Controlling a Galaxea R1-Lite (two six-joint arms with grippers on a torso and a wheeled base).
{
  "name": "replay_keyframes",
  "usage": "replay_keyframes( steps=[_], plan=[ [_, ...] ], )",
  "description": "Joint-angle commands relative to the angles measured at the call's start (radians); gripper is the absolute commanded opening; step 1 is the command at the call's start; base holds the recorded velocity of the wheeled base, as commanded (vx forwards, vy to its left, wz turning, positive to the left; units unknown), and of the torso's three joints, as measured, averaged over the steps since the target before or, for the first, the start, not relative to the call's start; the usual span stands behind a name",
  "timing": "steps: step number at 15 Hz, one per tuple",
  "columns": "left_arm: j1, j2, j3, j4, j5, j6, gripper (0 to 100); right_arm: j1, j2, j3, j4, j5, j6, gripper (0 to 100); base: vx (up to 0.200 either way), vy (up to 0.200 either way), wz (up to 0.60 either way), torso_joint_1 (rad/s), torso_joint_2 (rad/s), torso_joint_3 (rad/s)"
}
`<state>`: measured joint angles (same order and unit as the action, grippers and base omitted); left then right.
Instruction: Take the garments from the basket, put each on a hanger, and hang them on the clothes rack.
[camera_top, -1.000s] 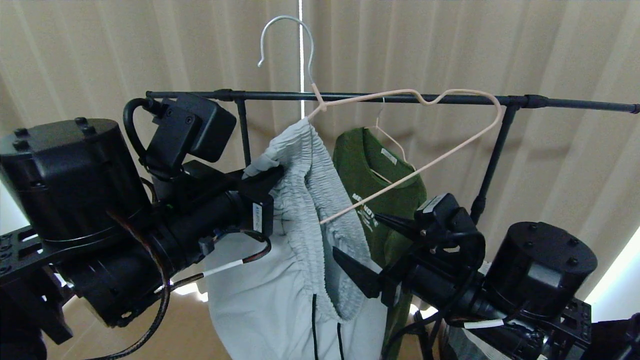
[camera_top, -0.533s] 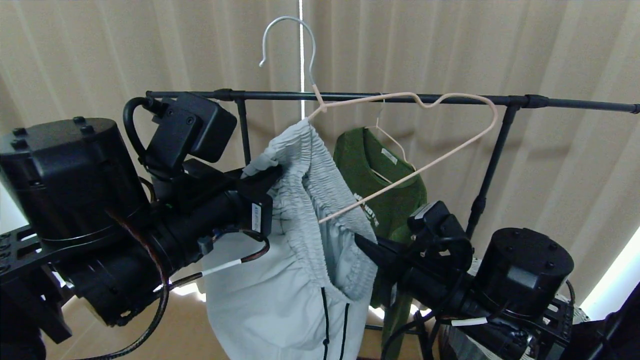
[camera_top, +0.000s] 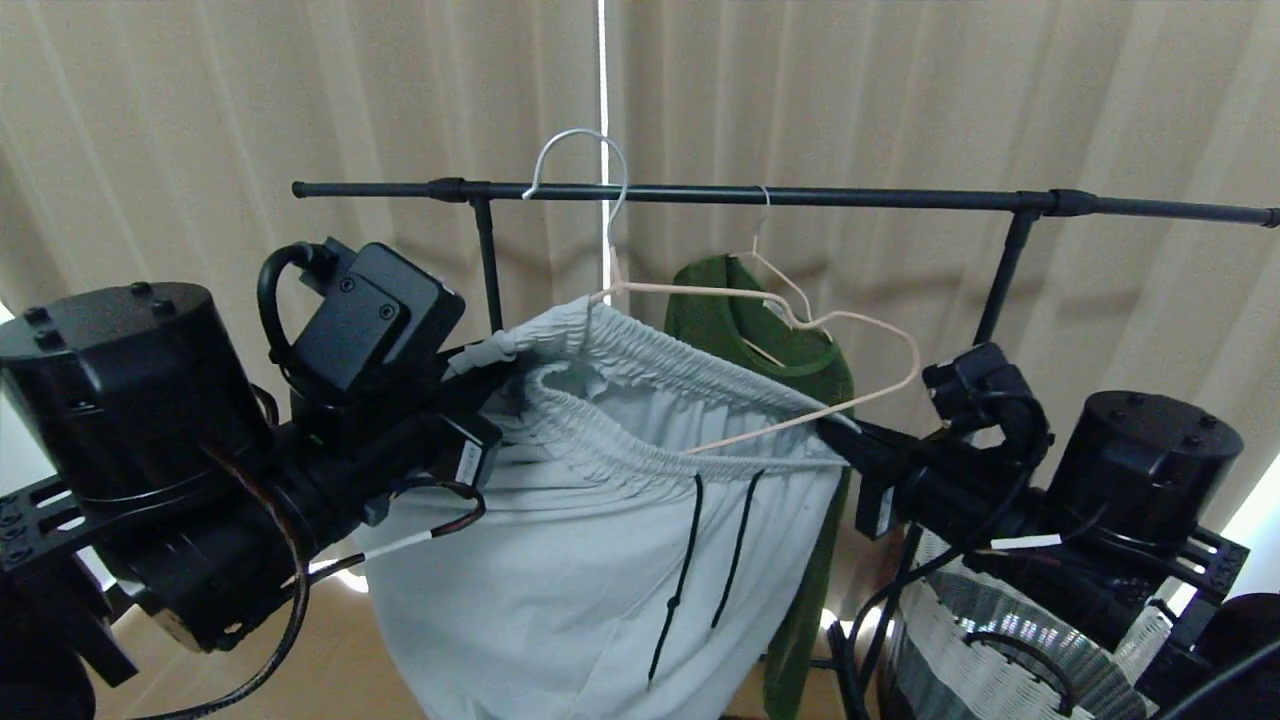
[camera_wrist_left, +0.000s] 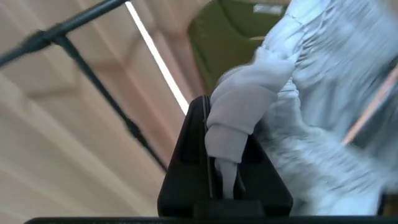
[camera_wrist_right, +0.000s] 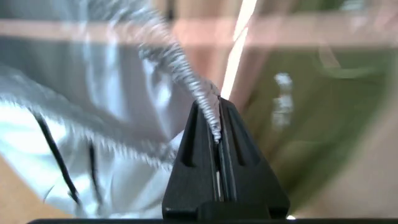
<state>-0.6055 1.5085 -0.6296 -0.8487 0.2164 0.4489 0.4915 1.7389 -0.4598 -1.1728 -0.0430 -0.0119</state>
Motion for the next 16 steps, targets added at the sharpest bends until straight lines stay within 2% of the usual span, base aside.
replay_keyframes(
  steps=[1,7,11,13,15,16],
  plan=[
    [0.027,0.004,0.024,-0.004,0.001,0.027,0,-0.083,-0.013,-0.025,0.002,0.002,0.0,0,0.0,0.0,0.0,0.0,0.0,0.0],
    [0.092,-0.011,0.139,-0.007,-0.005,0.195,0,-0.099,-0.019,-0.046,0.035,0.005,0.0,0,0.0,0.0,0.0,0.0,0.0,0.0],
    [0.142,-0.013,0.166,-0.007,-0.005,0.228,0,-0.09,-0.058,-0.056,0.097,0.008,-0.002,0,0.0,0.0,0.0,0.0,0.0,0.0],
    [0.148,-0.013,0.168,-0.007,-0.005,0.228,0,-0.074,-0.076,-0.066,0.125,0.008,-0.002,0,0.0,0.0,0.0,0.0,0.0,0.0],
    [0.196,-0.008,0.183,-0.007,-0.005,0.3,0,-0.004,-0.131,-0.083,0.219,0.015,-0.002,0,0.0,0.0,0.0,0.0,0.0,0.0],
    [0.199,-0.004,0.183,-0.016,-0.003,0.301,0,0.027,-0.15,-0.085,0.257,0.022,-0.002,0,0.0,0.0,0.0,0.0,0.0,0.0]
  ],
)
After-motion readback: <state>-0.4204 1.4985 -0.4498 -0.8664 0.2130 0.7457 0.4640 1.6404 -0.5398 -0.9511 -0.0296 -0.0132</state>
